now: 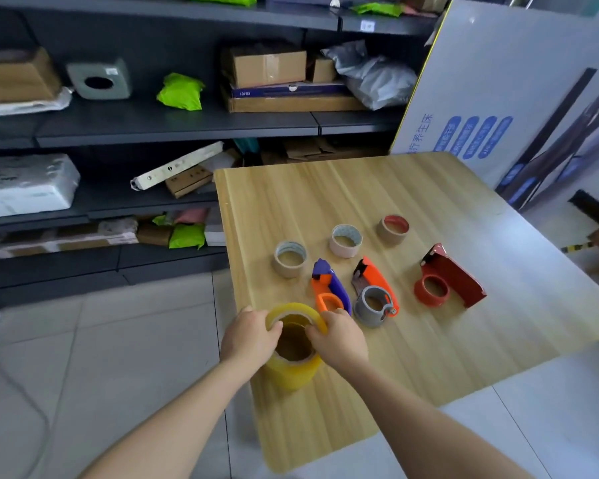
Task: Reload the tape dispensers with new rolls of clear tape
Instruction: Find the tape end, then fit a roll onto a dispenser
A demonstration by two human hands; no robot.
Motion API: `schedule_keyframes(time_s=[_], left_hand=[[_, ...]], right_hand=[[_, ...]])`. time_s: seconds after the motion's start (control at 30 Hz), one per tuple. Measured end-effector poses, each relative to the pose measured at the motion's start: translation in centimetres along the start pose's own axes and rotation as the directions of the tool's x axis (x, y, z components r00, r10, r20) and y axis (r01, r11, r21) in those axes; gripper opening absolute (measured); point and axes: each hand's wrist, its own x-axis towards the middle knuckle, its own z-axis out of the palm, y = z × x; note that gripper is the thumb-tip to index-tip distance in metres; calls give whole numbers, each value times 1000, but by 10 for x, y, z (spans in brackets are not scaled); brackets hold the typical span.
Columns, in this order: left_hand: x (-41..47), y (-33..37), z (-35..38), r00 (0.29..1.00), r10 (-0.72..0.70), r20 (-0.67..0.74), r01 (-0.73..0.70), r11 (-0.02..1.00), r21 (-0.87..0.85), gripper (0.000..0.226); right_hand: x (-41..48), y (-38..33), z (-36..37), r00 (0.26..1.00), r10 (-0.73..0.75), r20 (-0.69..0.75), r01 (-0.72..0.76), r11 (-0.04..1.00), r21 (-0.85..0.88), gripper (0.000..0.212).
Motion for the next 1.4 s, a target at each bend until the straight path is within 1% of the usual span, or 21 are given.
schedule_keyframes(time_s=[0.07, 0.13, 0.2, 0.27, 0.33, 0.4, 0.47, 0.57, 0.63, 0.73, 0.77, 0.83, 0.87, 0.93, 0.97, 1.03, 1.07, 1.2, 1.27, 1.33, 1.4], left_hand=[[6, 2, -7, 1000, 17, -6, -17, 1000, -13, 31], [13, 6, -19, 1000, 8, -5, -8, 997, -76, 26], [18, 14, -31, 1000, -17, 3, 17, 986, -167, 22], [24, 21, -40, 998, -56, 1, 55, 963, -264, 22], [32, 27, -48, 994, -106, -9, 94, 915, -392, 34], [35, 38, -58, 993, -119, -22, 86, 823, -561, 48], [31, 55, -62, 998, -68, 6, 53, 718, -694, 65], [21, 85, -54, 996, 75, 56, 1, 584, -812, 106], [20, 103, -47, 998, 64, 0, -39, 611, -791, 125], [21, 132, -45, 995, -14, -101, -63, 691, -720, 109], [22, 139, -44, 993, -37, -112, -57, 684, -727, 103], [24, 149, -43, 994, -64, -90, -27, 646, -763, 99], [24, 153, -44, 995, -69, -73, -12, 635, -773, 101], [26, 158, -45, 995, -94, -35, 29, 601, -799, 110], [27, 161, -46, 994, -108, -22, 43, 571, -820, 111], [28, 169, -51, 990, -140, -29, 49, 524, -850, 97], [29, 172, -54, 986, -161, -50, 44, 530, -847, 89], [33, 179, -62, 949, -239, -206, 12, 680, -733, 59], [32, 184, -66, 920, -265, -290, 0, 738, -675, 47], [33, 184, -69, 888, -278, -366, -26, 765, -644, 53], [37, 179, -69, 877, -207, -434, -130, 767, -628, 59]], right_hand=[[3, -2, -8, 999, 0, -45, 3, 998, 62, 33], [5, -5, -19, 999, 13, -43, -1, 966, 258, 32], [5, -11, -33, 999, -11, 51, -16, 869, 495, 23], [9, -18, -44, 992, -24, 123, -59, 779, 624, 22], [16, -23, -54, 987, 35, 159, -138, 702, 699, 25], [26, -27, -65, 971, 96, 221, -234, 584, 777, 28], [34, -27, -79, 944, 128, 304, -328, 458, 826, 20], [42, -25, -105, 908, 106, 404, -416, 327, 848, 11], [45, -18, -123, 887, 65, 457, -450, 342, 825, 17], [48, -5, -147, 880, 14, 474, -425, 467, 775, 24], [50, 1, -151, 905, -10, 425, -356, 529, 770, 27], [53, 13, -158, 964, -107, 244, -110, 675, 730, 34], [52, 19, -163, 971, -175, 162, 8, 703, 711, 40], [49, 27, -173, 950, -302, 77, 151, 661, 735, 42], [48, 29, -178, 929, -357, 95, 167, 635, 755, 36], [49, 30, -185, 886, -443, 136, 197, 624, 756, 29], [50, 28, -187, 870, -467, 158, 202, 630, 749, 27], [54, 21, -188, 855, -474, 212, 139, 602, 786, 22], [55, 15, -188, 862, -464, 206, 125, 587, 800, 27], [59, 6, -187, 872, -445, 202, 105, 575, 812, 33], [63, -3, -186, 890, -410, 199, 62, 541, 839, 32]])
